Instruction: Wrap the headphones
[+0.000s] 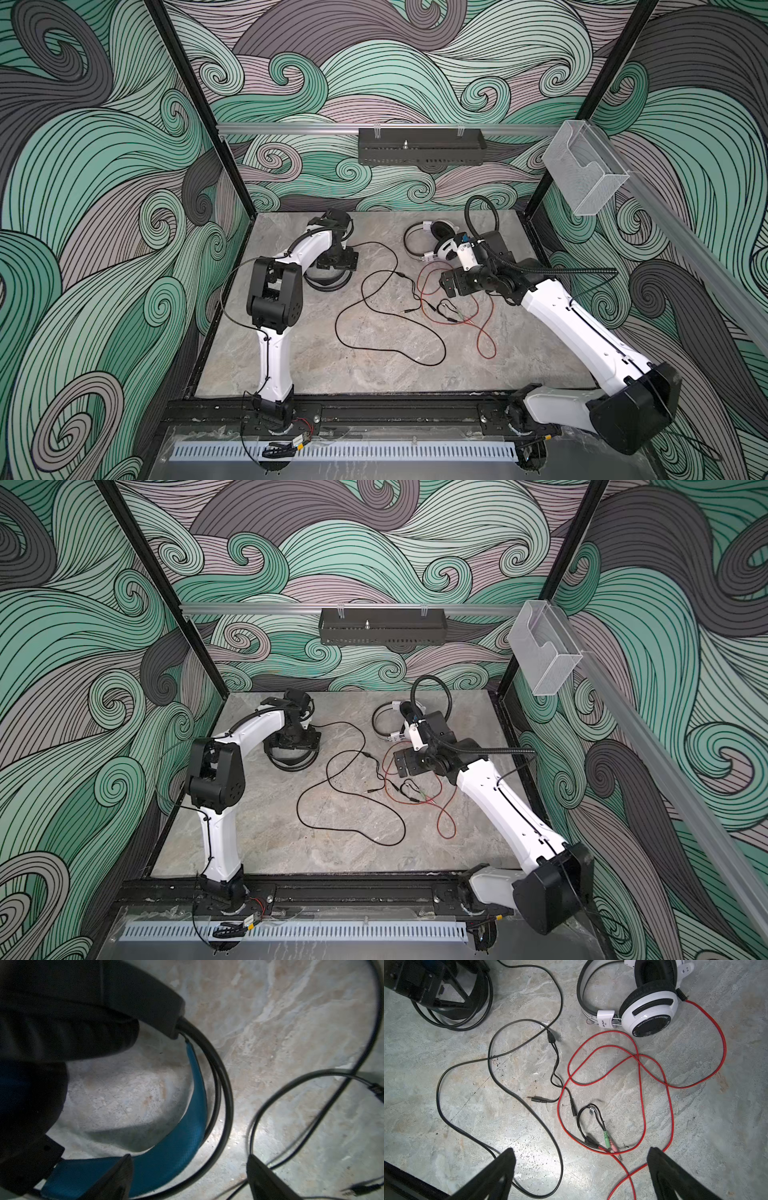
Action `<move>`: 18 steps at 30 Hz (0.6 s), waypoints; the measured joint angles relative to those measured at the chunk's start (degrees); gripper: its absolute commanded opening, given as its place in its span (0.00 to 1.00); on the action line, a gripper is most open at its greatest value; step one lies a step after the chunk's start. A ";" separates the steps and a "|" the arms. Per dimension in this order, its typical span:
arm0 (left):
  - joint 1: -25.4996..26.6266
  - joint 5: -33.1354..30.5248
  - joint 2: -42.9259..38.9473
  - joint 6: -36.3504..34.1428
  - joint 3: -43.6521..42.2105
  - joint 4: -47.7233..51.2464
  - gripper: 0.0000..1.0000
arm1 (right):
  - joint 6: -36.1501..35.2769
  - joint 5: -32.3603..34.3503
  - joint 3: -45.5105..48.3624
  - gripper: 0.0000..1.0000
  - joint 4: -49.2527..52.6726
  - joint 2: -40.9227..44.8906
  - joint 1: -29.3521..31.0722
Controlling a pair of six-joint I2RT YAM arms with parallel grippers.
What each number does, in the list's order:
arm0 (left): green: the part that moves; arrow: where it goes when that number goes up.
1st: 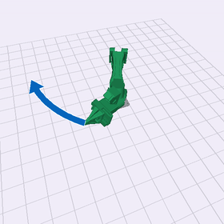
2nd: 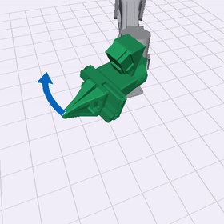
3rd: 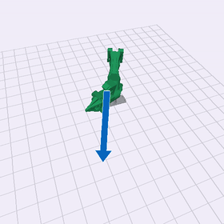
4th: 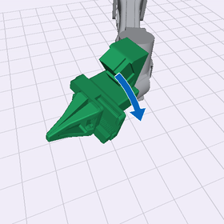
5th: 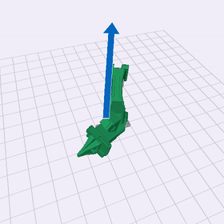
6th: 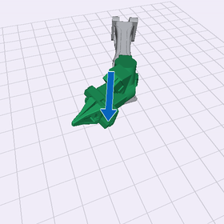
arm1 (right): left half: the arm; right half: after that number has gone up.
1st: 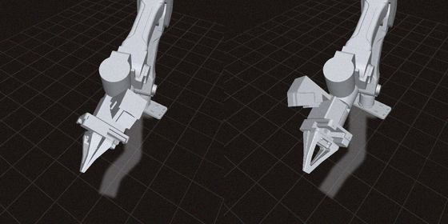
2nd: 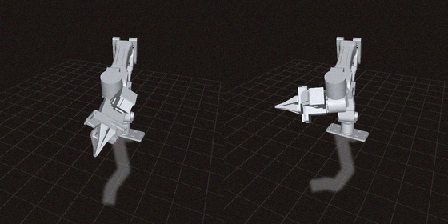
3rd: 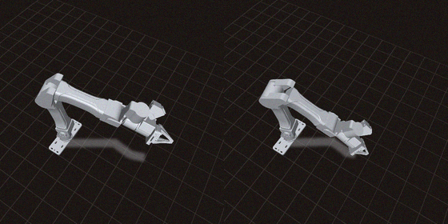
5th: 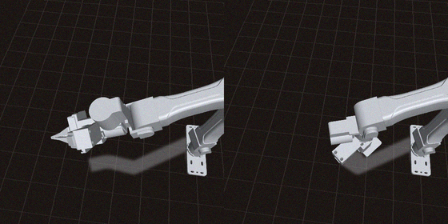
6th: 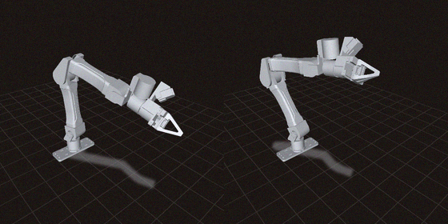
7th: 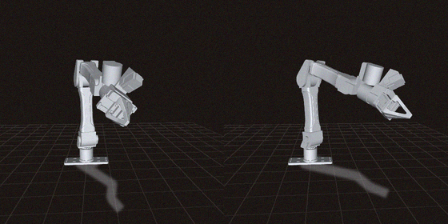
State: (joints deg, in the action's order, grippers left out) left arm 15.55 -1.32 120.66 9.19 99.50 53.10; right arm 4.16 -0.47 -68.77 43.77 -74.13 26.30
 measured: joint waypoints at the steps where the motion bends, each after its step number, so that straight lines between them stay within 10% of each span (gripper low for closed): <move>1: 0.00 -0.31 0.63 -0.28 0.20 0.11 0.80 | -0.22 -0.02 0.00 1.00 -0.13 -0.09 0.00; 18: 1.70 -0.66 2.45 -0.07 -7.17 -1.90 0.57 | -1.22 -0.02 0.07 1.00 -0.61 -0.04 0.00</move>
State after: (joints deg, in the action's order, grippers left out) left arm 17.26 -1.98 123.11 9.13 92.33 51.20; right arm 2.94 -0.49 -68.71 43.16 -74.17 26.30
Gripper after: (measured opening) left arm 0.615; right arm 0.996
